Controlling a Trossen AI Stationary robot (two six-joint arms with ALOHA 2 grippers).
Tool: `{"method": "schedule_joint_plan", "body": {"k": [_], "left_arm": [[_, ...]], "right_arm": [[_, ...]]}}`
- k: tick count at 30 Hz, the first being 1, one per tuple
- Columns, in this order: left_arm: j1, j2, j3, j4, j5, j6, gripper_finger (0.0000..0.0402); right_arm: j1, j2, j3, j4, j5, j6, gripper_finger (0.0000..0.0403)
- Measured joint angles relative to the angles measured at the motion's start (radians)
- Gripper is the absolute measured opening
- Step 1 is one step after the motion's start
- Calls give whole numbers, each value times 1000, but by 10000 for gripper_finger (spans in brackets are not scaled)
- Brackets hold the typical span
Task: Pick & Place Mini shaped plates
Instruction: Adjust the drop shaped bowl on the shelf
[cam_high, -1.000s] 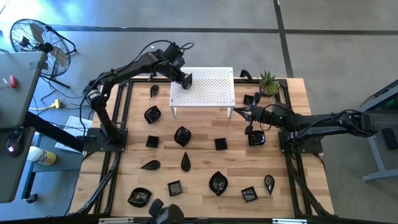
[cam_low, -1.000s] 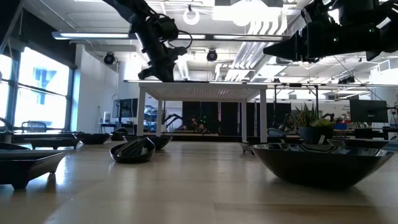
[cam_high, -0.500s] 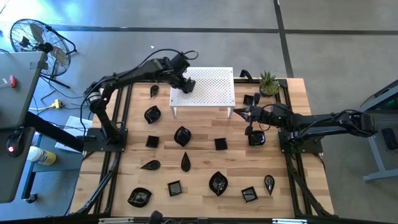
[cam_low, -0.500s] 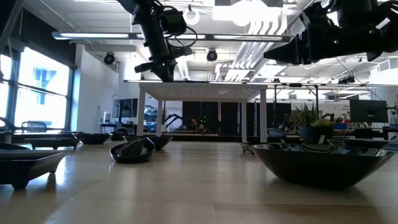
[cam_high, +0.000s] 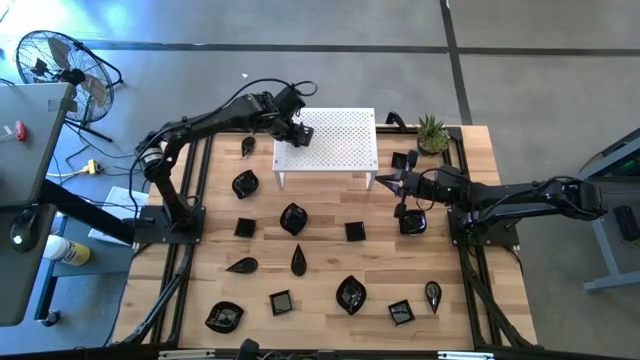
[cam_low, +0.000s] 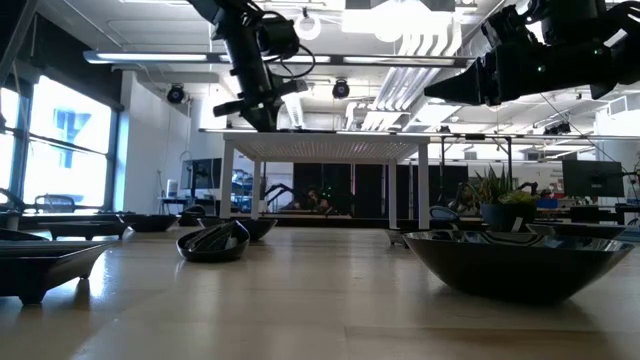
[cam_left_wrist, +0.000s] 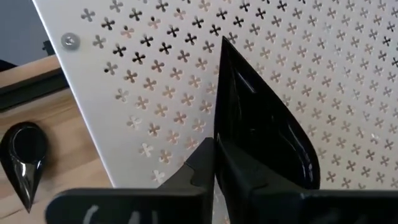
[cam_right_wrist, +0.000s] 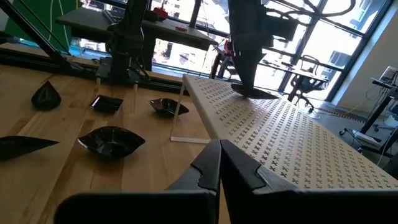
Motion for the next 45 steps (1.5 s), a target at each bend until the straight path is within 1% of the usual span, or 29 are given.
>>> {"method": "schedule_joint_plan", "body": {"k": [7, 12, 18, 22, 26, 33, 37, 42, 45], "left_arm": [[0, 0, 0, -24, 13, 13, 52], [0, -31, -1, -21, 14, 42, 70], [0, -63, -1, -33, 12, 91, 78], [0, -65, -1, -63, 10, 159, 78], [0, -54, -1, -50, -47, 214, 64], [1, -51, 0, 18, -74, 269, 6], [1, -51, 0, 14, -82, 282, 6], [5, -51, 0, 12, -127, 292, 7], [21, -33, 0, 10, -117, 292, 7]], "right_arm": [[0, 0, 0, 2, 0, -1, 2], [0, 0, 0, 2, 0, 0, 5], [0, 0, 0, 11, 0, 1, 3], [0, 0, 0, 11, 0, 1, 3], [0, 0, 0, 11, 0, 1, 6], [0, 0, 0, 15, 0, 2, 2], [0, 0, 0, 17, 0, 5, 6], [0, 0, 0, 17, 0, 6, 2], [0, 0, 0, 17, 0, 6, 3]]}}
